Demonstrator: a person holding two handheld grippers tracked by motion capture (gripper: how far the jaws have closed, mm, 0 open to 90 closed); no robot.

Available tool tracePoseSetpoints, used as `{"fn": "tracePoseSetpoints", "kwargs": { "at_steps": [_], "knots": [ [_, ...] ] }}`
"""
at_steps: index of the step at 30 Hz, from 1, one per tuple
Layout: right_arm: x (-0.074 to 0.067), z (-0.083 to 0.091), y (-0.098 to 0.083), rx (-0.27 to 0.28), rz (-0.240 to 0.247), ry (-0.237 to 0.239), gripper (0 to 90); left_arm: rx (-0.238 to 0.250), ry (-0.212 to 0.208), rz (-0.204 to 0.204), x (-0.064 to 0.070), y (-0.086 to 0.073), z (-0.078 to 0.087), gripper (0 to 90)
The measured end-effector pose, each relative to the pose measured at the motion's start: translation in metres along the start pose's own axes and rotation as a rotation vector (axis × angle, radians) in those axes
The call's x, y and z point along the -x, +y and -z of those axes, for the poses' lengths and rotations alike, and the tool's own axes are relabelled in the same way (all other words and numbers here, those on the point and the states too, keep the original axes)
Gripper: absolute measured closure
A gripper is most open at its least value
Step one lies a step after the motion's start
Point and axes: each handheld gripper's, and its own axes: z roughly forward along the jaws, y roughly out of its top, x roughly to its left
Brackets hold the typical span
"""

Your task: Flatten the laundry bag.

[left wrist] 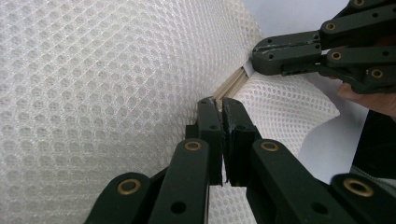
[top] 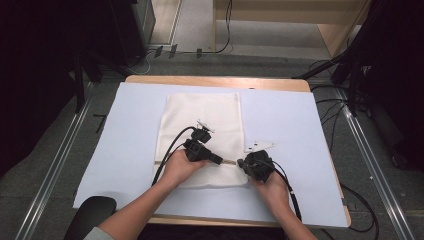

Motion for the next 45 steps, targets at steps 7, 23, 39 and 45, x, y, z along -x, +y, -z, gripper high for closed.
{"fn": "tracePoseSetpoints", "kwargs": {
  "at_steps": [7,23,39,45],
  "knots": [
    [0.001,0.000,-0.001,0.006,0.000,0.006,90.0,-0.013,0.033,-0.016,0.000,-0.001,0.001,89.3],
    [0.001,0.000,-0.001,0.008,0.003,0.006,90.0,-0.009,0.034,-0.008,-0.004,-0.007,0.010,89.3],
    [0.002,0.001,-0.002,0.008,0.001,0.003,90.0,-0.013,0.046,0.007,-0.014,-0.013,0.021,89.3],
    [0.002,0.001,-0.002,0.009,0.001,0.005,90.0,-0.022,0.047,-0.001,-0.015,-0.014,0.023,89.3]
  ]
}}
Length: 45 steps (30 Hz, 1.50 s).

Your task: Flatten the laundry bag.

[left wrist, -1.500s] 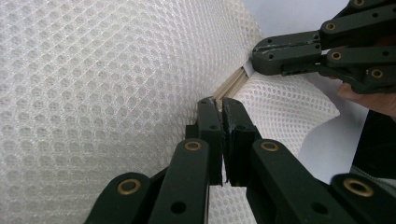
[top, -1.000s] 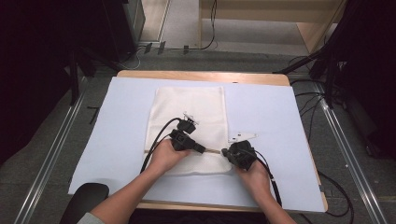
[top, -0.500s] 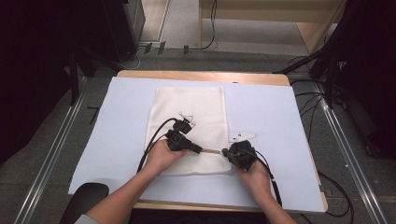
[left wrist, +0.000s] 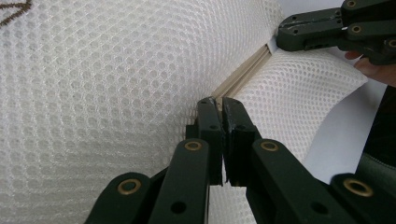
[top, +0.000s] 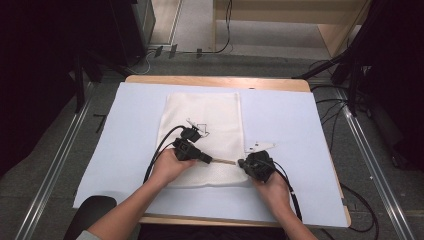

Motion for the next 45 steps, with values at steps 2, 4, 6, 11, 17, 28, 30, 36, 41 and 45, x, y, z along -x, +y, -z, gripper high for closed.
{"fn": "tracePoseSetpoints", "kwargs": {
  "at_steps": [2,4,6,11,17,28,30,36,41,45],
  "knots": [
    [0.000,0.000,0.000,0.000,-0.001,0.001,90.0,0.001,-0.009,0.017,-0.003,-0.001,0.002,89.3],
    [0.000,0.000,0.000,0.002,-0.002,0.002,90.0,0.008,-0.019,0.028,-0.006,-0.003,0.005,89.4],
    [0.000,0.000,0.000,0.002,0.000,0.000,90.0,0.006,-0.008,0.018,-0.006,-0.004,0.006,89.3],
    [0.001,0.000,-0.001,0.003,0.000,0.003,90.0,0.001,-0.006,0.017,-0.007,-0.005,0.007,89.3],
    [0.001,0.000,-0.001,0.003,-0.002,0.006,90.0,0.019,-0.011,0.039,-0.013,-0.007,0.011,89.2],
    [0.002,0.000,-0.001,0.004,-0.002,0.008,90.0,0.008,-0.026,0.053,-0.018,-0.013,0.015,89.2],
    [0.002,0.000,-0.001,0.005,-0.001,0.008,90.0,0.003,0.001,0.053,-0.019,-0.014,0.018,89.2],
    [0.002,0.000,-0.001,0.004,-0.001,0.008,90.0,0.016,-0.009,0.073,-0.026,-0.020,0.029,89.2],
    [0.001,0.000,-0.001,0.004,0.000,0.007,90.0,0.017,-0.022,0.080,-0.028,-0.021,0.031,89.1],
    [0.002,0.001,-0.001,0.005,0.003,0.009,90.0,0.007,-0.024,0.072,-0.027,-0.022,0.032,89.2]
  ]
}}
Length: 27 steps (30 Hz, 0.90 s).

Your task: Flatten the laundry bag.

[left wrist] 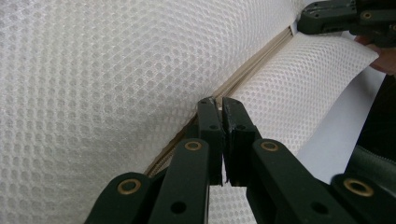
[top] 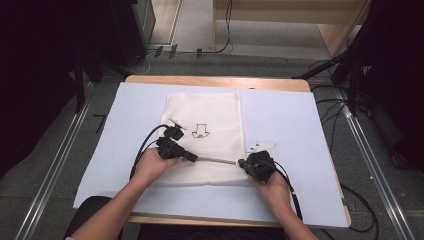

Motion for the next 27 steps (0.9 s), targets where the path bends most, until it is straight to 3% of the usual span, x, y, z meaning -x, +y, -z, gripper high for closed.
{"fn": "tracePoseSetpoints", "kwargs": {
  "at_steps": [4,6,10,11,15,19,22,24,27],
  "knots": [
    [0.000,0.000,0.000,0.001,0.001,0.000,90.0,0.005,-0.062,0.036,-0.004,-0.001,0.004,89.1],
    [0.000,0.000,0.000,0.001,0.002,0.001,90.0,0.002,-0.048,0.015,-0.003,-0.001,0.005,89.2],
    [0.000,0.000,0.000,0.001,0.003,-0.002,90.0,0.002,-0.003,0.015,-0.002,0.000,0.005,89.3],
    [0.000,0.000,0.000,0.001,0.003,-0.002,90.0,0.007,0.033,0.011,0.000,0.000,0.005,89.3],
    [0.000,0.000,-0.001,0.003,0.005,-0.002,90.0,-0.008,-0.005,0.033,-0.004,-0.001,0.006,89.2],
    [0.000,0.000,-0.001,0.005,0.000,-0.002,90.0,0.020,-0.042,0.063,-0.009,-0.002,0.012,89.2],
    [0.000,0.000,-0.001,0.005,0.004,-0.003,90.0,0.040,-0.039,0.063,-0.010,-0.002,0.015,89.2],
    [0.000,0.000,-0.001,0.004,-0.001,-0.003,90.0,0.022,-0.024,0.046,-0.008,0.000,0.011,89.1],
    [-0.001,0.000,0.000,-0.002,0.004,-0.007,90.0,0.025,-0.036,0.059,-0.007,-0.001,0.005,88.9]
  ]
}}
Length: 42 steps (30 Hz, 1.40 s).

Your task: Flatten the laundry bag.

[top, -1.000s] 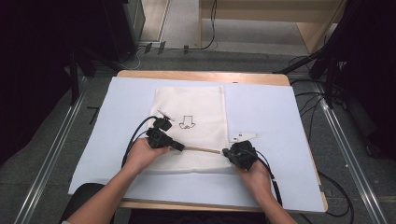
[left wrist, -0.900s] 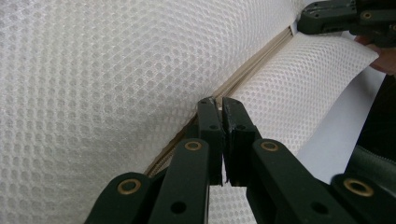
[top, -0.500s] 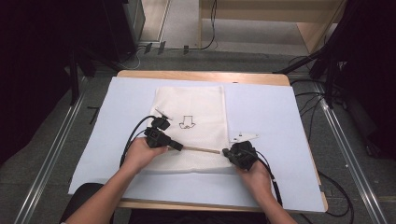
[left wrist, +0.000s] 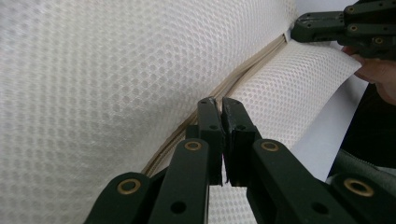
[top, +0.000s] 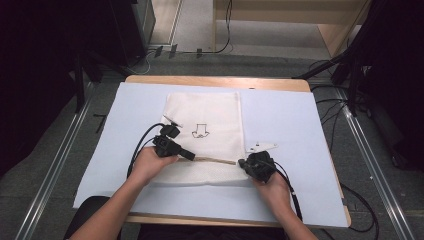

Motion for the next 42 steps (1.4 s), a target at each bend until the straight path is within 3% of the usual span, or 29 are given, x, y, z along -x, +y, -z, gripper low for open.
{"fn": "tracePoseSetpoints", "kwargs": {
  "at_steps": [8,10,12,24,29,31,32,34,37,42],
  "knots": [
    [-0.001,0.000,0.000,0.001,0.002,-0.007,90.0,0.004,-0.003,-0.002,0.002,0.001,-0.007,86.5],
    [-0.001,0.000,0.000,0.001,0.001,-0.009,90.0,-0.014,0.030,-0.014,0.003,0.001,-0.011,87.2],
    [-0.001,0.000,0.000,0.001,0.001,-0.009,90.0,-0.019,0.032,-0.012,0.004,0.002,-0.014,87.6],
    [-0.002,0.000,0.000,0.000,0.001,-0.014,90.0,-0.015,0.064,-0.027,0.004,-0.001,-0.006,89.5],
    [-0.003,0.000,0.000,0.002,0.007,-0.014,90.0,-0.005,0.146,-0.079,0.014,-0.003,-0.007,89.6],
    [-0.002,0.000,0.000,0.002,0.006,-0.015,90.0,-0.025,0.139,-0.072,0.013,-0.002,-0.008,89.6],
    [-0.003,0.000,0.000,0.002,0.007,-0.014,90.0,-0.001,0.127,-0.055,0.012,-0.002,-0.007,89.6],
    [-0.002,0.000,0.000,0.003,-0.005,-0.013,90.0,-0.017,0.122,-0.044,0.012,0.000,-0.010,89.5],
    [-0.002,0.000,0.000,-0.001,-0.010,-0.011,90.0,-0.013,0.133,-0.057,0.014,0.000,-0.012,89.3],
    [-0.001,0.000,0.001,-0.005,-0.015,-0.006,90.0,-0.024,0.113,-0.052,0.012,0.000,-0.012,88.9]
  ]
}}
